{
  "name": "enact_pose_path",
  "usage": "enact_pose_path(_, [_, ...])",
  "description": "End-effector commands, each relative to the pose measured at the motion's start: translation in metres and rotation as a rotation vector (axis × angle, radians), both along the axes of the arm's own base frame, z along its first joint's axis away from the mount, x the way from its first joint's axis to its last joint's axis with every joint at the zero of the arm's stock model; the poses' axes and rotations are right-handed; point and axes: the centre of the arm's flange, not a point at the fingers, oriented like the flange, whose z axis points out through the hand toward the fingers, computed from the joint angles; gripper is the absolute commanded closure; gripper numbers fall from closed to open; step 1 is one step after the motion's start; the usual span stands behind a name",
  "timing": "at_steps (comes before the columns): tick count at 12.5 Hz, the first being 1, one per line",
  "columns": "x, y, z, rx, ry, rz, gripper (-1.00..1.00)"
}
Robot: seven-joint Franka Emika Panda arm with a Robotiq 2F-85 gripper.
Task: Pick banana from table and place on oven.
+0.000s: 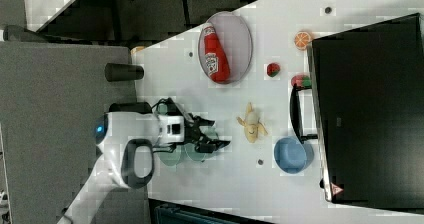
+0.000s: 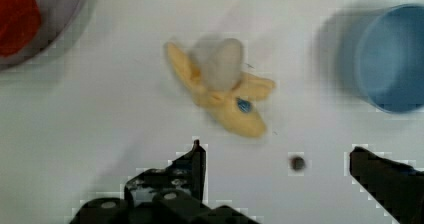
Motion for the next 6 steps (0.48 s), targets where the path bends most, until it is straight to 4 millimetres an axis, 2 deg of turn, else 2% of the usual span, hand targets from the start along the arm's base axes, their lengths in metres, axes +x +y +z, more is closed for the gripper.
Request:
enact_pose_path(1, [0.010,-0.007,-0.019,-0.004,-0.061,0.007,-1.00])
enact_pose_path(4, [0.002,0.004,-0.074,0.003,-0.042,0.027,-1.00])
enact_pose_path(6, [-0.004,0.014,-0.102,0.012,-0.033,0.046,-1.00])
